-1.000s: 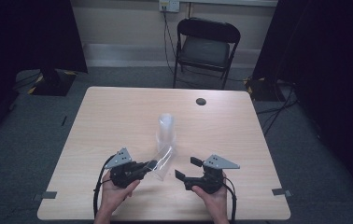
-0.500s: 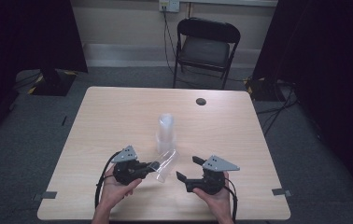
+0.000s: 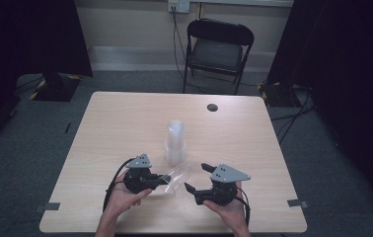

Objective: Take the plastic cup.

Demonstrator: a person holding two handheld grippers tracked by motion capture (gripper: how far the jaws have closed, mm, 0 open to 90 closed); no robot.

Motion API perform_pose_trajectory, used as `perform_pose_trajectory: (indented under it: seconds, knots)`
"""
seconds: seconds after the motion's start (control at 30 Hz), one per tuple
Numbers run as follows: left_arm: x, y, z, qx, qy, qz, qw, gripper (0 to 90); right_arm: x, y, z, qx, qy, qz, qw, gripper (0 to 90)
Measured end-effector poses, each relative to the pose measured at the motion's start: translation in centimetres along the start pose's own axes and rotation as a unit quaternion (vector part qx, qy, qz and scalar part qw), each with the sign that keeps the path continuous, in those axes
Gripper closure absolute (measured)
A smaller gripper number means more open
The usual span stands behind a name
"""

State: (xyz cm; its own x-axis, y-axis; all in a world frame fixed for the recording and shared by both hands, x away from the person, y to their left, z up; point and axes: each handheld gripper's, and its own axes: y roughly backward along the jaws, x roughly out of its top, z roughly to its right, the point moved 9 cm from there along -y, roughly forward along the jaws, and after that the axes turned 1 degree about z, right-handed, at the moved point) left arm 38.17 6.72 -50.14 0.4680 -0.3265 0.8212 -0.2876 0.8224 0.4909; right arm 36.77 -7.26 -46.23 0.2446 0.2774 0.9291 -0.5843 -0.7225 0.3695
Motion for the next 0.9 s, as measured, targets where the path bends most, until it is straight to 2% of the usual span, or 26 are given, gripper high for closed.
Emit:
perform_pose_trajectory:
  seconds: [0.17,0.23,0.33,0.37,0.53,0.73,0.9]
  knots:
    - [0.5,-0.2,0.3,-0.017,-0.011,-0.024,0.9995,87.3,0.2,-0.5,-0.4,0.015,0.021,-0.009,0.9996,14.7]
    - [0.9,-0.2,0.4,-0.021,-0.021,-0.032,0.999,87.3,0.2,-0.6,-0.6,0.023,0.029,-0.013,0.9992,14.8]
    - [1.1,-0.3,0.8,-0.038,-0.026,-0.051,0.9977,87.2,0.1,-1.0,-0.9,0.032,0.041,-0.021,0.9985,14.5]
    - [1.0,-0.4,0.7,-0.036,-0.029,-0.056,0.9974,87.2,0.1,-1.0,-1.0,0.032,0.046,-0.023,0.9981,14.1]
    - [0.7,-0.6,0.7,-0.044,-0.026,-0.078,0.9956,87.0,0.2,-1.2,-1.5,0.045,0.068,-0.027,0.9963,14.1]
    - [1.1,-0.5,0.5,-0.05,-0.019,-0.078,0.9955,86.8,-0.1,-1.5,-2.1,0.064,0.095,-0.039,0.9927,13.2]
    - [1.0,-0.6,0.2,-0.054,-0.007,-0.084,0.9949,86.3,-0.3,-1.7,-2.5,0.064,0.114,-0.046,0.9903,12.6]
